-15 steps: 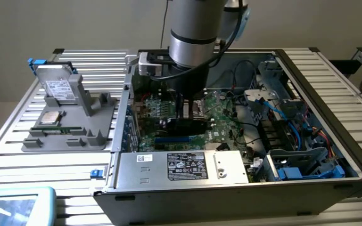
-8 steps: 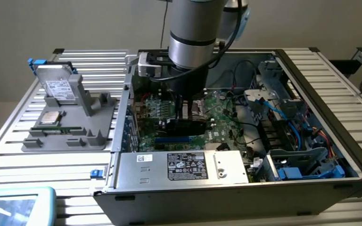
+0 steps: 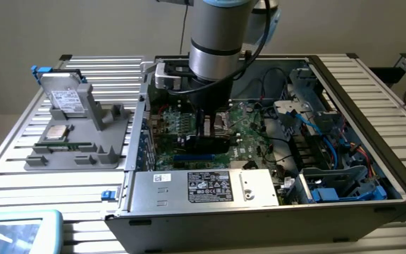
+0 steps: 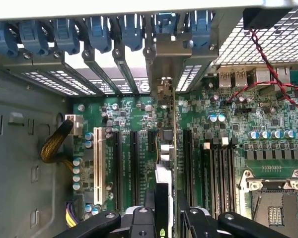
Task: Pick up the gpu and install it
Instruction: 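Insert the gpu into the slot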
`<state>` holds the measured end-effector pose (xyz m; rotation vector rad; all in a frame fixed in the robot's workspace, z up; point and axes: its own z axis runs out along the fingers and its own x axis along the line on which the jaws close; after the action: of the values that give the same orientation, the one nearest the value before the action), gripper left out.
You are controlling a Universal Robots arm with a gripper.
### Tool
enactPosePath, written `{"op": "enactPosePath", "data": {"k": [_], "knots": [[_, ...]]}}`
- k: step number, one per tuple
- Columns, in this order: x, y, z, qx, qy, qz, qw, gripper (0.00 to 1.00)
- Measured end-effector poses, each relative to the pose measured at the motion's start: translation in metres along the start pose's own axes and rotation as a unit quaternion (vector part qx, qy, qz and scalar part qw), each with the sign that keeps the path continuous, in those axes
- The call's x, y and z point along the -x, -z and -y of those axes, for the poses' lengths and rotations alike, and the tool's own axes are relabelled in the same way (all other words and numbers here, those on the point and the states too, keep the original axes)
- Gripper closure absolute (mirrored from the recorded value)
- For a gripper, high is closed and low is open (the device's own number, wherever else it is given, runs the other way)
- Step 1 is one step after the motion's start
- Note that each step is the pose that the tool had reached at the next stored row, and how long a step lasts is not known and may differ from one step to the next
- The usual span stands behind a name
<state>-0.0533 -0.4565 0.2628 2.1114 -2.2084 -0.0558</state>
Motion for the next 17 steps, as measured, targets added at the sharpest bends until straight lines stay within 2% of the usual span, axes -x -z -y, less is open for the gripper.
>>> {"op": "enactPosePath", "data": {"k": [3, 13, 17], "knots": [[0.0, -0.0006, -0.0001, 0.0024, 0.0, 0.0014, 1.0, 0.73], [-0.0014, -0.004, 0.0001, 0.0036, 0.001, 0.0094, 0.9999, 0.73], [-0.002, -0.005, -0.0001, 0.0039, 0.001, 0.01, 0.9999, 0.73]]}}
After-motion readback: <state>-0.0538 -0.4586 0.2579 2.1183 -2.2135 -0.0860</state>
